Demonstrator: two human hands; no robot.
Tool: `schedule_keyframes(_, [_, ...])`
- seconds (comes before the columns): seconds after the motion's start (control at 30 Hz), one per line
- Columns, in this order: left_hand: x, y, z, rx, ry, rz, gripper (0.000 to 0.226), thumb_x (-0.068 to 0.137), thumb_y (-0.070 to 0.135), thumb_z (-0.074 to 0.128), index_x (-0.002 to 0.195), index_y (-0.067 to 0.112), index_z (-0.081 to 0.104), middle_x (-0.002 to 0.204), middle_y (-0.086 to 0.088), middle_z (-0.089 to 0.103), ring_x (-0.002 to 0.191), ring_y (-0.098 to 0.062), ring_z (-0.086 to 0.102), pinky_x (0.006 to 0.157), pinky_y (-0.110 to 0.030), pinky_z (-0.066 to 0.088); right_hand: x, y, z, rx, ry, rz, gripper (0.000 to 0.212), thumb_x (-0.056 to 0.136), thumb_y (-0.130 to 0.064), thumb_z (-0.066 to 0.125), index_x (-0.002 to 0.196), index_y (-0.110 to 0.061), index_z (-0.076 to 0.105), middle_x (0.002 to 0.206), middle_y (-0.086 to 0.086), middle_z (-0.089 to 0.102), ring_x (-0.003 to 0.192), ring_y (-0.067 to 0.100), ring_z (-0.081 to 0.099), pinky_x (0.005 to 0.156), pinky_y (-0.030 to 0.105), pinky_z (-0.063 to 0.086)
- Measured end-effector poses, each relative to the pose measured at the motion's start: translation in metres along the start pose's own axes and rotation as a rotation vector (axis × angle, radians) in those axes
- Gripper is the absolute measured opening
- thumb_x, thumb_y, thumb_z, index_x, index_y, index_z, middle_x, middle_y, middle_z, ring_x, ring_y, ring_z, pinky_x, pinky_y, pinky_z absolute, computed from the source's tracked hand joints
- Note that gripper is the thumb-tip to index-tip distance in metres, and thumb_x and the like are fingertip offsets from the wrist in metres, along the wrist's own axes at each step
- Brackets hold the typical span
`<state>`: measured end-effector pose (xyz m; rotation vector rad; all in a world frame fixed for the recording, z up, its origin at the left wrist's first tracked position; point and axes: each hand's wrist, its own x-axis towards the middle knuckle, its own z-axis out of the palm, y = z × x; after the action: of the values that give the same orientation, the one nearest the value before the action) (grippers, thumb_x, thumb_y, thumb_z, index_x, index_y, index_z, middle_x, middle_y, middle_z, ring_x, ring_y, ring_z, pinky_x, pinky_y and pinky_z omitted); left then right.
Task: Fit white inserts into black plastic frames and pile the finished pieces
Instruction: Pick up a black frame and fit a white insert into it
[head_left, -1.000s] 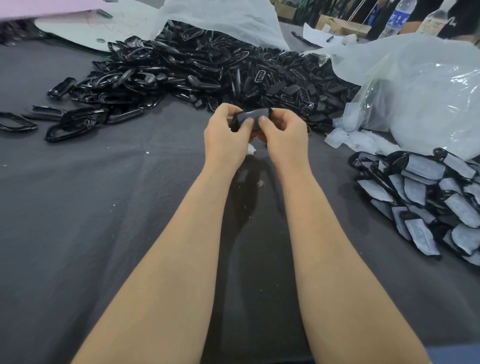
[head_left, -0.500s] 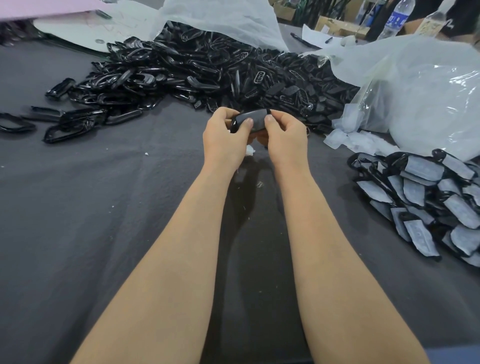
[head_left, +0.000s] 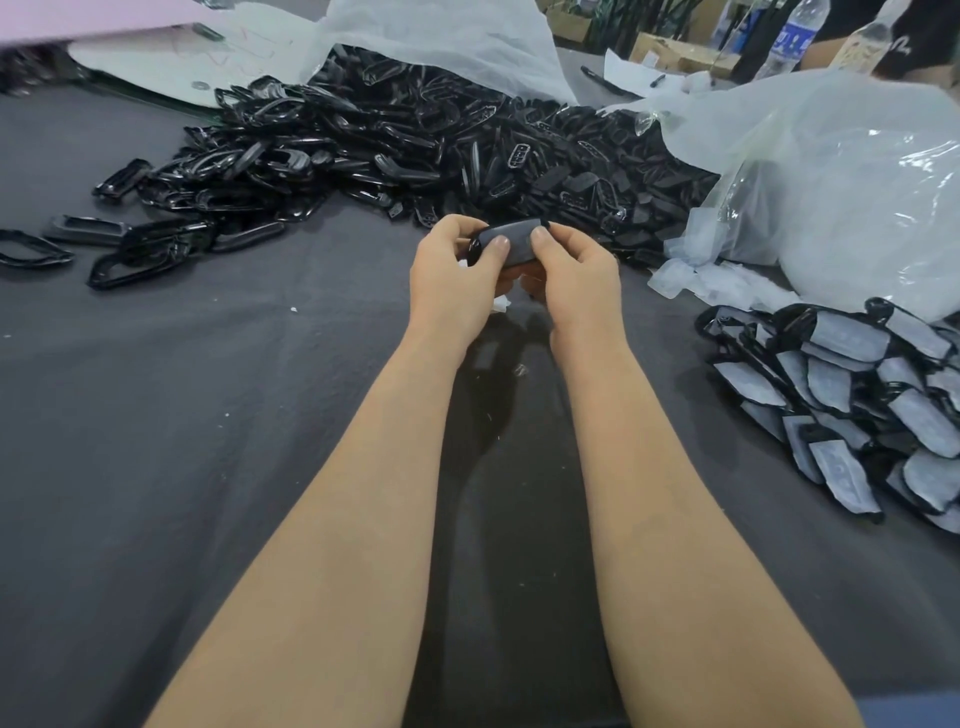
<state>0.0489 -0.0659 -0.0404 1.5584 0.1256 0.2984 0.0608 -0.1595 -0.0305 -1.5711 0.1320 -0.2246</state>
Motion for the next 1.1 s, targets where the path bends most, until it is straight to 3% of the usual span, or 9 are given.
schedule_keyframes(0.17, [0.000, 0.000, -0.001, 0.002, 0.015, 0.029, 0.016, 0.094, 0.012, 0.060, 0.089, 0.026, 0.053, 0.103, -0.005, 0.065, 0.096, -0.022, 0.068, 0.079, -0.032, 0.059, -0.001, 0.000, 0.001, -0.110, -0.011, -0.063, 0.019, 0.095, -0.014, 0.054, 0.109, -0.003, 0.062, 0.090, 0.001, 0.065, 0.077, 0.008, 0.060, 0.065, 0.015, 0.051])
schedule_keyframes(0.3, [-0.001, -0.002, 0.000, 0.061, 0.023, 0.061, 0.015, 0.093, 0.012, 0.061, 0.090, 0.025, 0.054, 0.094, 0.003, 0.064, 0.092, -0.017, 0.067, 0.081, -0.035, 0.059, -0.001, 0.002, 0.001, -0.251, 0.028, -0.134, 0.010, 0.094, -0.013, 0.055, 0.101, -0.008, 0.061, 0.096, 0.009, 0.066, 0.092, 0.024, 0.065, 0.086, 0.040, 0.054])
schedule_keyframes(0.4, [0.001, -0.004, 0.002, 0.086, 0.036, 0.056, 0.011, 0.093, 0.012, 0.061, 0.094, 0.021, 0.055, 0.097, -0.001, 0.066, 0.093, -0.019, 0.067, 0.085, -0.039, 0.057, -0.004, 0.002, 0.001, -0.254, 0.067, -0.148, 0.009, 0.091, -0.012, 0.059, 0.100, -0.012, 0.057, 0.096, 0.013, 0.067, 0.092, 0.028, 0.066, 0.088, 0.045, 0.053])
schedule_keyframes(0.5, [0.003, -0.006, 0.002, 0.044, 0.065, 0.004, 0.008, 0.093, 0.011, 0.060, 0.101, 0.013, 0.057, 0.100, -0.005, 0.067, 0.087, -0.015, 0.070, 0.083, -0.035, 0.058, -0.006, 0.003, 0.001, -0.261, 0.096, -0.198, 0.015, 0.089, -0.009, 0.061, 0.099, -0.014, 0.050, 0.082, 0.005, 0.065, 0.083, 0.022, 0.065, 0.086, 0.036, 0.052])
schedule_keyframes(0.6, [0.003, -0.006, 0.002, -0.017, 0.087, -0.024, 0.007, 0.094, 0.011, 0.060, 0.100, 0.013, 0.057, 0.096, -0.003, 0.068, 0.078, -0.006, 0.069, 0.074, -0.023, 0.058, -0.008, 0.003, 0.003, -0.318, 0.100, -0.289, 0.013, 0.089, -0.004, 0.057, 0.096, -0.012, 0.049, 0.072, -0.008, 0.058, 0.070, 0.008, 0.057, 0.069, 0.010, 0.043])
schedule_keyframes(0.67, [0.004, -0.007, 0.003, 0.040, 0.096, -0.008, 0.009, 0.093, 0.014, 0.061, 0.100, 0.015, 0.057, 0.096, -0.001, 0.067, 0.082, -0.006, 0.066, 0.070, -0.017, 0.055, -0.010, 0.004, 0.004, -0.397, 0.094, -0.349, 0.010, 0.089, -0.004, 0.056, 0.098, -0.008, 0.054, 0.074, -0.013, 0.054, 0.068, -0.001, 0.053, 0.064, 0.002, 0.038])
schedule_keyframes(0.87, [0.001, -0.004, 0.004, 0.116, 0.073, 0.064, 0.008, 0.093, 0.014, 0.061, 0.097, 0.015, 0.054, 0.084, 0.008, 0.059, 0.071, 0.001, 0.057, 0.057, -0.004, 0.044, -0.011, 0.003, 0.009, -0.424, 0.113, -0.386, 0.018, 0.092, -0.006, 0.055, 0.109, -0.003, 0.059, 0.091, -0.005, 0.057, 0.081, 0.007, 0.055, 0.070, 0.004, 0.040])
schedule_keyframes(1.0, [-0.002, -0.002, 0.003, 0.154, 0.073, 0.121, 0.008, 0.094, 0.012, 0.059, 0.093, 0.015, 0.052, 0.081, 0.009, 0.058, 0.067, 0.004, 0.056, 0.058, -0.003, 0.042, -0.010, 0.001, 0.010, -0.296, 0.120, -0.287, 0.012, 0.091, -0.005, 0.057, 0.103, -0.006, 0.058, 0.085, -0.011, 0.055, 0.076, 0.000, 0.054, 0.070, 0.004, 0.042])
schedule_keyframes(1.1, [-0.004, -0.002, 0.002, 0.161, 0.078, 0.137, 0.009, 0.094, 0.010, 0.058, 0.093, 0.014, 0.051, 0.079, 0.011, 0.056, 0.062, 0.016, 0.054, 0.058, -0.002, 0.041, -0.009, -0.002, 0.009, -0.243, 0.116, -0.234, 0.007, 0.090, -0.005, 0.058, 0.096, -0.009, 0.058, 0.088, -0.005, 0.059, 0.080, 0.004, 0.056, 0.071, 0.007, 0.043])
